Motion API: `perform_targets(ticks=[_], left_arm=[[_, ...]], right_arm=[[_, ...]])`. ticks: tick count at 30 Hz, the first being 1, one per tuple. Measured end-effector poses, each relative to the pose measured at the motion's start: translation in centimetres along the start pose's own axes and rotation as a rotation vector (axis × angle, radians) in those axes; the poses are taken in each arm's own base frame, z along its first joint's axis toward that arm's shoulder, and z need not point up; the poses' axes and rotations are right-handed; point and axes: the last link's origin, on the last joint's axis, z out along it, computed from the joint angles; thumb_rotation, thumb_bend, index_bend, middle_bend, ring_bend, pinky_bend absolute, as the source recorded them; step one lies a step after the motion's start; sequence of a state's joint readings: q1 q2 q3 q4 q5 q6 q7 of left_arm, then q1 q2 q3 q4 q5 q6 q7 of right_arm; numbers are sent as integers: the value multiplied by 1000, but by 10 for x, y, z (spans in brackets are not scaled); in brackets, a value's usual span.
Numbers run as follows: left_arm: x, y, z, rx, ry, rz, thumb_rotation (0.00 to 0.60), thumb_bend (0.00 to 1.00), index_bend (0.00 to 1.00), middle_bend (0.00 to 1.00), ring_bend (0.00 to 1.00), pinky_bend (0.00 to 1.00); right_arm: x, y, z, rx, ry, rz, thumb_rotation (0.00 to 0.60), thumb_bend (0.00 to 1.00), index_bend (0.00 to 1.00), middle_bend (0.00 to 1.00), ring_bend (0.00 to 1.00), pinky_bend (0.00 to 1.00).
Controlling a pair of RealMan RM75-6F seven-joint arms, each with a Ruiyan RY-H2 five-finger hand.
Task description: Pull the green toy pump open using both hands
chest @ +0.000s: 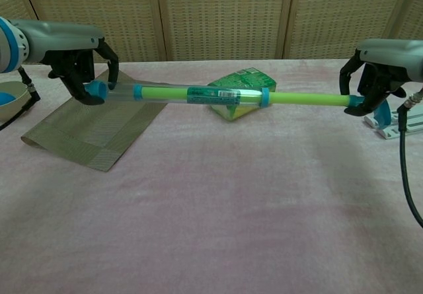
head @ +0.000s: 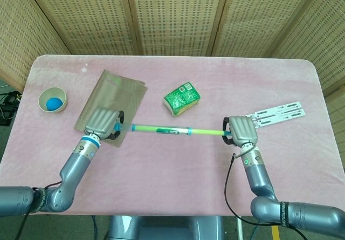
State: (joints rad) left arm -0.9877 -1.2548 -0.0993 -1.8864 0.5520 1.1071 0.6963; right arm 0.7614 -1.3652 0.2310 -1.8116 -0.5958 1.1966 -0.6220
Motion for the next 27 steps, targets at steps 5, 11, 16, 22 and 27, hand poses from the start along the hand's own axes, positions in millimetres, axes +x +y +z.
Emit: perform_targets(ticks=[5, 11, 16, 22, 27], left_arm=[[-5, -18, -17, 17, 8, 11, 600, 473, 674, 981, 864, 752], [-9, -41, -33, 49, 17, -7, 600, 474, 674, 981, 864, 752], [-15, -59, -48, 72, 23, -16, 600, 473, 674, 981, 864, 752], [-28, -77, -63, 92, 12, -14, 600, 473, 675, 981, 864, 752], [-38, -87, -65, 112, -7, -12, 600, 473, 675, 981, 864, 752]], right_arm=[[2, 3, -3, -3, 6, -5, 600, 592, 834, 1000, 1000, 816], [4, 10, -9, -16, 11, -10, 600, 592, 834, 1000, 1000, 816], [4, 18, -14, -29, 14, -18, 600, 592, 834, 1000, 1000, 815], [4, 20, -19, -29, 20, -19, 600, 591, 834, 1000, 1000, 816], [8, 23, -18, -36, 36, -21, 600, 592, 834, 1000, 1000, 816]])
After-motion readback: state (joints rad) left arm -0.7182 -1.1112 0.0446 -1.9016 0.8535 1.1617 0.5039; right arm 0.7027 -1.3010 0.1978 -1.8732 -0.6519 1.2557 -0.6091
